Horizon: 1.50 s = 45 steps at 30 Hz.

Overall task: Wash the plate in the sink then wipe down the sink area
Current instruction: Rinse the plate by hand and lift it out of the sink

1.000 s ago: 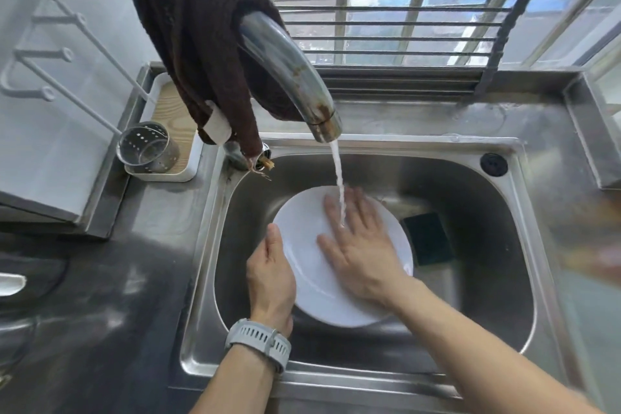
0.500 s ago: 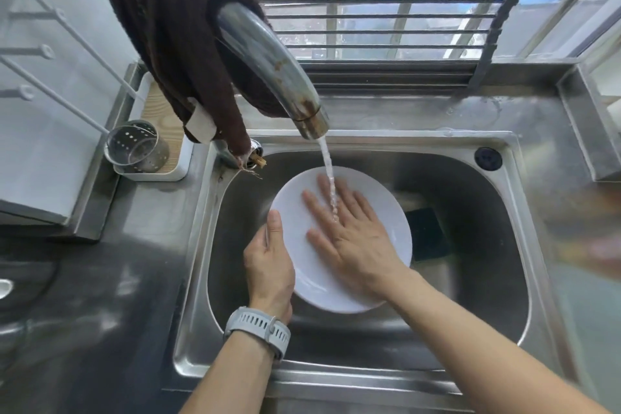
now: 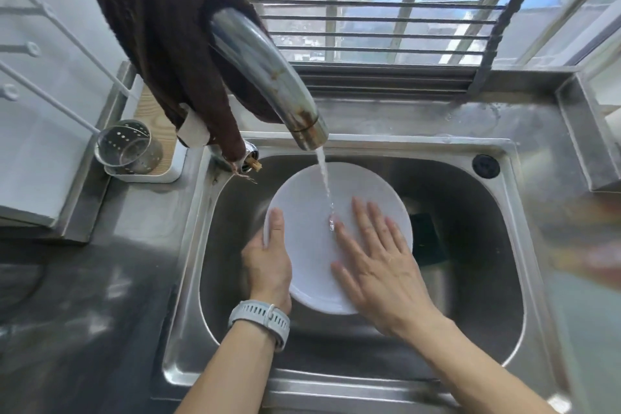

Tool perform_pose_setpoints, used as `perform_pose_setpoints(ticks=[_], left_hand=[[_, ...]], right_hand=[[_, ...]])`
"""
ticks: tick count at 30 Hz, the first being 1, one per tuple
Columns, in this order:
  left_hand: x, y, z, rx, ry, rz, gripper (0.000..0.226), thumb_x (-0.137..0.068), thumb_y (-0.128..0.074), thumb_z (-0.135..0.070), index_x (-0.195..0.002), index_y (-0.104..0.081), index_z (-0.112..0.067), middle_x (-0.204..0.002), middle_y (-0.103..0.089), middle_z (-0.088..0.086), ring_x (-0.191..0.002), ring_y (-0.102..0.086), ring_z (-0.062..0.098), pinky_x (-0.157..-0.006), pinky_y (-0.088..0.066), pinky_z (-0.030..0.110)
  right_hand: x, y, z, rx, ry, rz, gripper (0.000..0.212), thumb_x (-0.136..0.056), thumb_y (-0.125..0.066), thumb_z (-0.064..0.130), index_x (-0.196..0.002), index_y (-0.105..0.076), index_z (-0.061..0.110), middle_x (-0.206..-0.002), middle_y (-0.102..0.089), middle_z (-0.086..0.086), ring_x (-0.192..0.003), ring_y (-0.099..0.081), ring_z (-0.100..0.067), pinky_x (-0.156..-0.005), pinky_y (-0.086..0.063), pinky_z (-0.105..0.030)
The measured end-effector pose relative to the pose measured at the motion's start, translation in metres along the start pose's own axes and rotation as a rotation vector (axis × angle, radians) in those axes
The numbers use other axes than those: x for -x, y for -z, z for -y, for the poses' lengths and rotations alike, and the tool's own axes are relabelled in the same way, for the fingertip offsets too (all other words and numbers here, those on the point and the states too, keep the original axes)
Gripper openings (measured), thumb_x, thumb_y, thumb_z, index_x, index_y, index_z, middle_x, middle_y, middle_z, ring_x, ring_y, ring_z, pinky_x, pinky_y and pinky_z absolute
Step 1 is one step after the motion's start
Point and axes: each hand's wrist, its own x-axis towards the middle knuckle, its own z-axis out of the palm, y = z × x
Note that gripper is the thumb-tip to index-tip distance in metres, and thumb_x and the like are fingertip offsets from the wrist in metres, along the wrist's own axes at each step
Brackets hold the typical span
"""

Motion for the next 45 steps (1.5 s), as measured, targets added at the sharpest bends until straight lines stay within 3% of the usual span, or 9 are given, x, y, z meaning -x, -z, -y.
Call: perform_pose_setpoints(ticks=[6, 10, 13, 18, 24, 32, 38, 42, 45], left_hand=[[0.005, -0.023, -0.006, 0.002, 0.111, 0.086, 0.043, -0.078, -0.084, -0.044, -0.096, -0.076, -0.005, -0.083, -0.08, 0.007, -0.074, -0.077, 0.026, -0.063, -0.064, 0.037], [0.003, -0.034, -0.002, -0.138, 0.157, 0.112, 0.067, -0.054, -0.09, -0.066, -0.085, -0.075, -0.009, -0.077, -0.078, 0.003, -0.073, -0.076, 0.025, -0.069, -0.064, 0.039], [-0.001, -0.034, -0.002, -0.442, -0.067, 0.066, 0.066, -0.079, -0.06, -0.079, -0.082, -0.07, -0.014, -0.077, -0.073, 0.0, -0.076, -0.07, 0.026, -0.069, -0.053, 0.032], [-0.005, -0.025, -0.007, -0.729, -0.337, 0.048, 0.06, -0.103, -0.024, -0.061, -0.102, -0.065, -0.017, -0.103, -0.071, 0.014, -0.098, -0.065, 0.04, -0.076, -0.042, 0.036], [-0.006, 0.01, -0.028, -0.505, -0.362, 0.236, 0.035, -0.075, -0.088, -0.032, -0.098, -0.063, -0.024, -0.093, -0.071, -0.006, -0.085, -0.069, 0.014, -0.068, -0.06, 0.033], [-0.006, 0.042, -0.042, -0.889, -0.252, 0.008, 0.044, -0.107, -0.039, -0.038, -0.13, -0.056, -0.004, -0.129, -0.062, 0.019, -0.118, -0.058, 0.038, -0.098, -0.047, 0.045], [-0.005, 0.04, -0.023, -0.568, -0.068, 0.055, 0.049, -0.106, -0.033, -0.053, -0.112, -0.063, -0.014, -0.112, -0.07, 0.005, -0.097, -0.065, 0.023, -0.088, -0.05, 0.034], [-0.007, 0.015, -0.017, -0.202, 0.007, 0.073, 0.056, -0.104, -0.041, -0.053, -0.139, -0.054, -0.012, -0.135, -0.064, 0.008, -0.121, -0.063, 0.027, -0.108, -0.049, 0.048], [-0.007, 0.006, -0.019, -0.124, -0.152, 0.115, 0.029, -0.104, -0.051, -0.039, -0.119, -0.062, -0.017, -0.114, -0.071, 0.002, -0.105, -0.068, 0.021, -0.094, -0.057, 0.038]], right_hand=[[0.009, 0.059, -0.007, -0.405, -0.359, -0.457, 0.07, -0.097, -0.06, 0.017, -0.158, -0.025, 0.013, -0.165, -0.02, -0.009, -0.152, -0.021, -0.02, -0.118, -0.027, -0.035], [0.005, 0.077, -0.018, -0.731, -0.629, -0.402, 0.037, -0.099, -0.059, 0.017, -0.135, -0.053, 0.013, -0.119, -0.065, 0.001, -0.111, -0.062, -0.023, -0.083, -0.043, -0.009], [0.008, 0.076, -0.019, -0.754, -0.625, -0.414, 0.008, -0.1, -0.057, 0.02, -0.104, -0.062, 0.015, -0.088, -0.067, 0.011, -0.082, -0.067, -0.012, -0.06, -0.045, -0.012], [0.015, 0.061, -0.011, -0.852, -0.7, -0.453, 0.017, -0.103, -0.053, 0.026, -0.095, -0.063, 0.014, -0.085, -0.068, 0.007, -0.076, -0.065, -0.005, -0.055, -0.044, -0.011], [-0.016, 0.018, -0.007, -1.385, -1.008, -0.263, 0.023, -0.095, -0.067, 0.041, -0.099, -0.069, 0.019, -0.095, -0.076, -0.007, -0.085, -0.074, -0.029, -0.072, -0.063, -0.042], [-0.052, -0.011, -0.005, -1.255, -0.922, 0.079, 0.045, -0.095, -0.065, 0.04, -0.117, -0.064, 0.0, -0.102, -0.073, -0.014, -0.09, -0.072, -0.033, -0.084, -0.061, -0.048], [-0.053, 0.041, 0.004, -0.807, -0.466, -0.252, 0.027, -0.103, -0.052, 0.039, -0.092, -0.061, 0.016, -0.083, -0.067, 0.002, -0.074, -0.065, -0.015, -0.064, -0.055, -0.037], [-0.03, 0.061, 0.005, -0.913, -0.278, -0.314, 0.02, -0.105, -0.049, 0.037, -0.097, -0.059, 0.022, -0.081, -0.064, 0.004, -0.072, -0.061, -0.012, -0.059, -0.051, -0.031], [-0.02, 0.053, -0.014, -1.117, -0.371, -0.32, 0.016, -0.106, -0.05, 0.033, -0.101, -0.062, 0.023, -0.087, -0.064, 0.007, -0.077, -0.058, -0.014, -0.061, -0.049, -0.031]])
